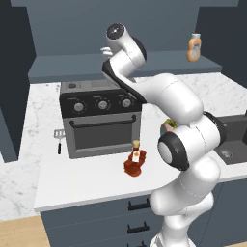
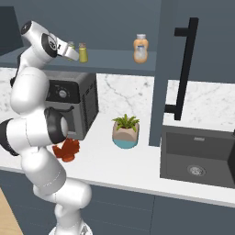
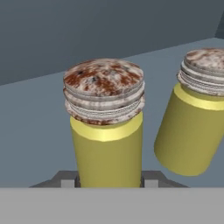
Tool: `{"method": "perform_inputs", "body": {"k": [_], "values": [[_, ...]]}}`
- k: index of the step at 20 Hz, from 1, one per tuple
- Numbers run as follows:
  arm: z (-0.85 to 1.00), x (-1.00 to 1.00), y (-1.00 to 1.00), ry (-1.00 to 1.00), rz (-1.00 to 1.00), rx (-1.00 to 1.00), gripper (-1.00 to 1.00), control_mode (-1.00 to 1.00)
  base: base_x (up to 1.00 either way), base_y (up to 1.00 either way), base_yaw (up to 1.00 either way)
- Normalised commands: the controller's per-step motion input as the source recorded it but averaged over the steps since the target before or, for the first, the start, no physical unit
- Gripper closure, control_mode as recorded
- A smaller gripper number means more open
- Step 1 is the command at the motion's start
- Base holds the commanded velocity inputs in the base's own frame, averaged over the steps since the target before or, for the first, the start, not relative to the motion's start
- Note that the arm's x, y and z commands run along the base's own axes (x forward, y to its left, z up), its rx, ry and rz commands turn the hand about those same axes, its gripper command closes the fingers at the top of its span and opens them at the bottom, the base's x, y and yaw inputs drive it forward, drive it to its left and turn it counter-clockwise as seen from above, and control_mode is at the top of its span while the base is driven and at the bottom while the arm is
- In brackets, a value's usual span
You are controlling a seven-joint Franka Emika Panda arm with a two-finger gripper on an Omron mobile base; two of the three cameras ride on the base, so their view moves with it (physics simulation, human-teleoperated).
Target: Put the shaker and condiment bottle from the counter next to their counterparts in the cabinet.
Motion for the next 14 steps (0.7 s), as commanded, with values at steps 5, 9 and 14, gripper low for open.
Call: {"method": "perform_inputs", "body": {"k": [5,9,14], "values": [[-0.01,0.04,0.0,0.0,-0.04,0.0,1.0,-1.0,0.0,0.0,0.0],[-0.03,0.03,0.0,0.0,-0.04,0.0,1.0,-1.0,0.0,0.0,0.0],[-0.04,0.0,0.0,0.0,-0.04,0.0,1.0,-1.0,0.0,0.0,0.0]]}}
